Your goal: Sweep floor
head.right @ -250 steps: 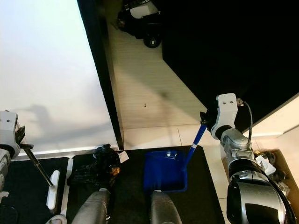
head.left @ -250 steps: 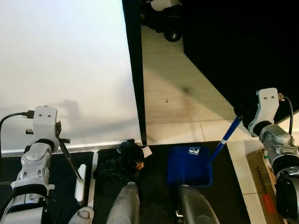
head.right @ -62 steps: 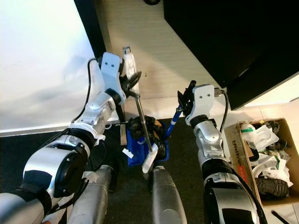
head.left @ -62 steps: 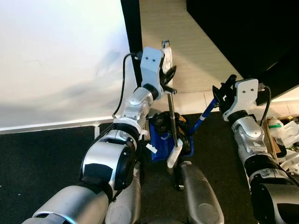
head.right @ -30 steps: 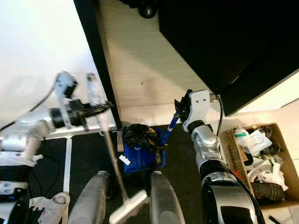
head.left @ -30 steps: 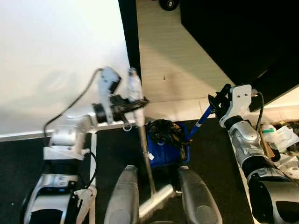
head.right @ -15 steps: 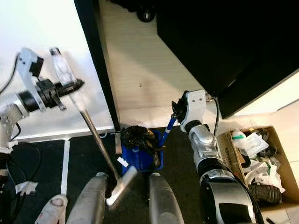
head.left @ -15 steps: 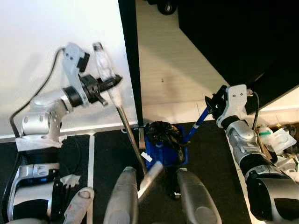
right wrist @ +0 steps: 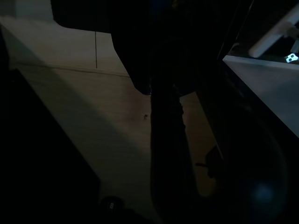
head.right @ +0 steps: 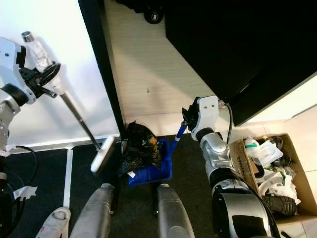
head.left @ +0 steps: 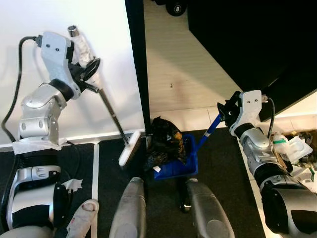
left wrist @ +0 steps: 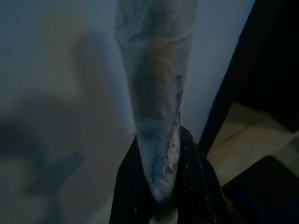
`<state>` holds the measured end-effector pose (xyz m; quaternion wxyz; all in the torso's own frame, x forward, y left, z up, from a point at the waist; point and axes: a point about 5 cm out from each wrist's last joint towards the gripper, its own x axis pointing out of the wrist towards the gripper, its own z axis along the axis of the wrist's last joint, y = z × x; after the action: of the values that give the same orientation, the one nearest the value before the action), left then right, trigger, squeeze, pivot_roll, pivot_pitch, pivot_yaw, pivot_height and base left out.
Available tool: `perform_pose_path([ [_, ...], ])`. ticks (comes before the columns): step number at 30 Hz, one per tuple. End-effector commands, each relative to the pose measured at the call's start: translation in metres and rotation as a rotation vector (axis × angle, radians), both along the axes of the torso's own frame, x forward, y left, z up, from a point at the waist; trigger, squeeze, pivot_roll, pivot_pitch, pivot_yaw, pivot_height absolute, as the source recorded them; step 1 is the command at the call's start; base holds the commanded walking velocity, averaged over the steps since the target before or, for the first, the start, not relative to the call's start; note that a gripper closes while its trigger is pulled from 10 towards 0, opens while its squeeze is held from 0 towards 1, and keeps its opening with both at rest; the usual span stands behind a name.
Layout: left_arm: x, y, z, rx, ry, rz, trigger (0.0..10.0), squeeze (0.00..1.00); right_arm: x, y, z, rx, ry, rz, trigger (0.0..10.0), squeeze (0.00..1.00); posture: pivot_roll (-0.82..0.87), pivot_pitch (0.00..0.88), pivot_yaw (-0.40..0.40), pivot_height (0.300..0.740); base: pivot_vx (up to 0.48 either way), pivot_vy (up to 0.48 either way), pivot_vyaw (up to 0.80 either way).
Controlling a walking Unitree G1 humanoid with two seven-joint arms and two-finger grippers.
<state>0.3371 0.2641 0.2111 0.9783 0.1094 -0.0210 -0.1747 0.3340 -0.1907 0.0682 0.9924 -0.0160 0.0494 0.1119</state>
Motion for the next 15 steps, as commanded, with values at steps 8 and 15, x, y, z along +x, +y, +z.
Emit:
perform_pose_path([
  [8, -0.015, 0.009, -0.002, -0.034, 0.0, -0.069, 10.0, 0.0, -0.01, -0.005, -0.018, 0.015, 0.085, -0.019, 10.0, 0.0, 0.06, 0.121, -0.014, 0.74, 0.0, 0.0, 0.0],
  [15, -0.03, 0.051, -0.024, 0.164, 0.042, 0.205, 10.0, 0.0, -0.026, -0.035, -0.022, 0.213, 0.027, -0.141, 10.0, 0.0, 0.08, 0.101, -0.006, 0.74, 0.0, 0.0, 0.0],
])
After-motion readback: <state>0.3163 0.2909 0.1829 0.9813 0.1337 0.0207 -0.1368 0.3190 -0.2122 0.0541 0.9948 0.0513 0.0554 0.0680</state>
